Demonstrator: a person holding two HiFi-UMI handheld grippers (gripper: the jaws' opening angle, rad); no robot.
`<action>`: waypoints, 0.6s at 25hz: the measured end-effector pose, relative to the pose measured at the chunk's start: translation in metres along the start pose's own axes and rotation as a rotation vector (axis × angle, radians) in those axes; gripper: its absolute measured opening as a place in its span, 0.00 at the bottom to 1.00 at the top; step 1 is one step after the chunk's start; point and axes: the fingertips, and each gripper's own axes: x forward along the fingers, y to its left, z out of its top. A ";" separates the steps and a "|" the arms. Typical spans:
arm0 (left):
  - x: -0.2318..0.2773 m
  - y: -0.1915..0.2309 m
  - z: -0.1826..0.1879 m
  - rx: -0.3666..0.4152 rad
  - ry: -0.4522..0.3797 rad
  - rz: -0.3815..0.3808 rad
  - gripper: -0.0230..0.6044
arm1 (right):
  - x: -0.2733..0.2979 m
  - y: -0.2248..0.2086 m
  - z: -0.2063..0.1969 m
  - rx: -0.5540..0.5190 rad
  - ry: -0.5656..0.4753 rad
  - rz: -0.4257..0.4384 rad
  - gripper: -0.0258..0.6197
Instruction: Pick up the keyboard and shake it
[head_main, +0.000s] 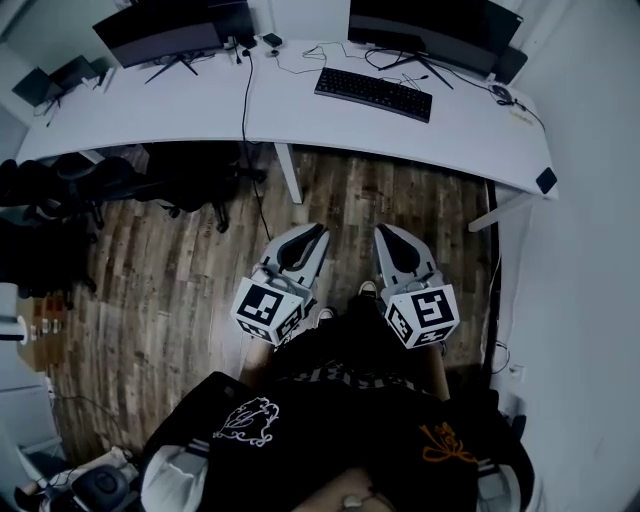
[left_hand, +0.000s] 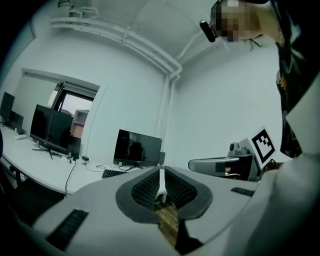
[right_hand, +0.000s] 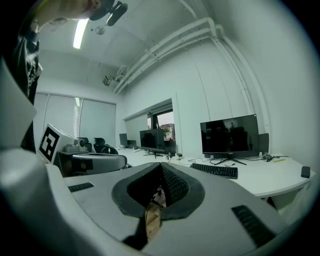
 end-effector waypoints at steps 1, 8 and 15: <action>0.003 0.002 -0.001 -0.006 0.001 0.000 0.11 | 0.002 -0.003 0.000 -0.001 0.004 -0.003 0.06; 0.041 0.015 -0.009 -0.032 0.023 0.002 0.11 | 0.024 -0.032 -0.008 0.011 0.038 0.009 0.06; 0.113 0.035 -0.013 -0.019 0.057 0.052 0.11 | 0.067 -0.103 -0.004 0.020 0.034 0.050 0.06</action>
